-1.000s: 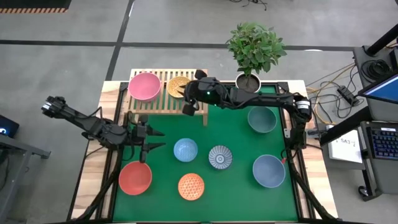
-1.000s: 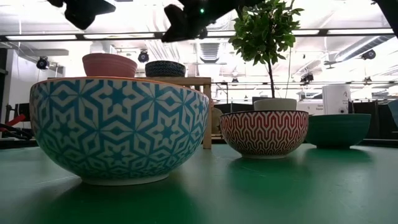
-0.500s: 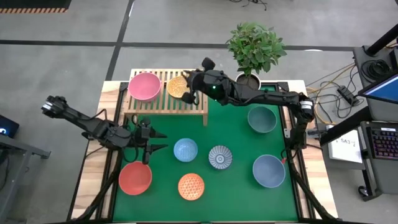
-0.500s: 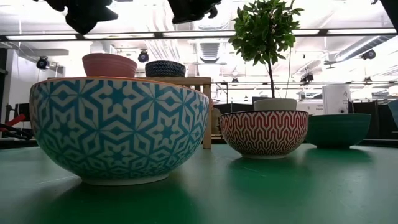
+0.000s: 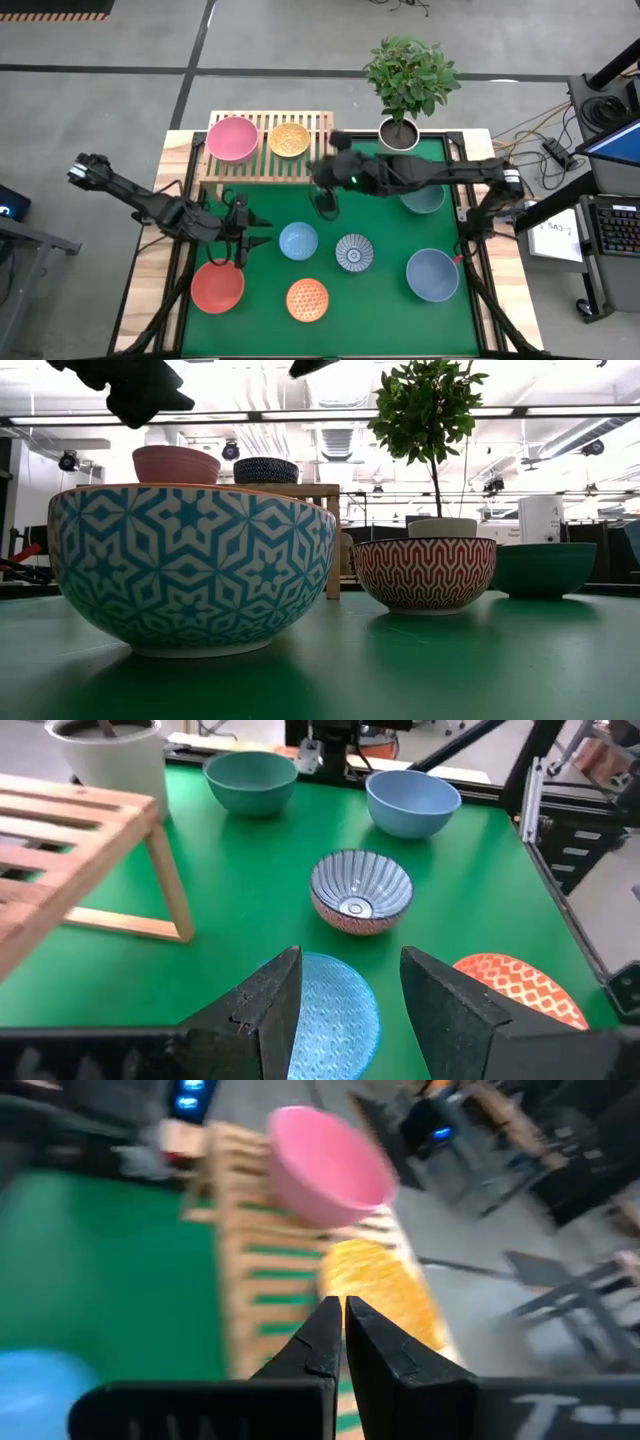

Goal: Place and stack bowls onto a shelf
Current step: Stack the light blue patterned bowl on top of the yellow patterned bowl on the shelf

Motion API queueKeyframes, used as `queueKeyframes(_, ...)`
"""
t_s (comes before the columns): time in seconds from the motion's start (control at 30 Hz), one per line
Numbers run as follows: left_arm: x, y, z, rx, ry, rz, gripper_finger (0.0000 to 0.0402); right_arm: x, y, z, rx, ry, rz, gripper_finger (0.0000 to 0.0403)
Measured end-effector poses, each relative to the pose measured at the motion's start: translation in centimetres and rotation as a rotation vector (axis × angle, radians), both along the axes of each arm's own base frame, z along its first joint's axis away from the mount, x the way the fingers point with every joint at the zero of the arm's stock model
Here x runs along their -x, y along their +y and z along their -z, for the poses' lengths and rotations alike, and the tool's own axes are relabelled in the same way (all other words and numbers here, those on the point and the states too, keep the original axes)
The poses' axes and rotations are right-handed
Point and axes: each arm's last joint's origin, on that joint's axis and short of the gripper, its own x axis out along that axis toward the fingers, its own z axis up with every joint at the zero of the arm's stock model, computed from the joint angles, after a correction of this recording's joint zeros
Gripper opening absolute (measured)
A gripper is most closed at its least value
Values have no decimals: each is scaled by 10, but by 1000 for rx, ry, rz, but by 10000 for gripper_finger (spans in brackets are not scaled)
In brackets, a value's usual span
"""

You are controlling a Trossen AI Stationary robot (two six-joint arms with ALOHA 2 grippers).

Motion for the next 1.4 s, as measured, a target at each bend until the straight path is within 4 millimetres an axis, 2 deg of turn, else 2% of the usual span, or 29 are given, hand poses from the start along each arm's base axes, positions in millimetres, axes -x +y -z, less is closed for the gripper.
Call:
queueKeyframes(0.17, -5, -4, 6, 14, 36, 30, 155, 26, 36, 8, -60, 47, -61, 9)
queueKeyframes(0.3, -12, -8, 9, 29, 65, 46, 155, 43, 64, 26, -106, 56, -119, 9)
queueKeyframes(0.47, -24, -16, 8, 33, 91, 75, 155, 72, 79, 45, -162, 29, -149, 9)
queueKeyframes(0.73, -44, -27, 16, 11, 168, 101, 155, 119, 82, 75, -219, -36, -185, 9)
queueKeyframes(0.9, -53, -32, 26, -3, 228, 106, 161, 139, 78, 91, -231, -82, -241, 9)
queueKeyframes(1.07, -61, -39, 33, 4, 273, 142, 196, 152, 76, 98, -232, -142, -337, 9)
queueKeyframes(1.23, -74, -46, 48, -33, 338, 140, 234, 163, 72, 97, -212, -166, -352, 9)
queueKeyframes(1.4, -89, -51, 67, -104, 413, 120, 238, 166, 71, 94, -178, -171, -371, 9)
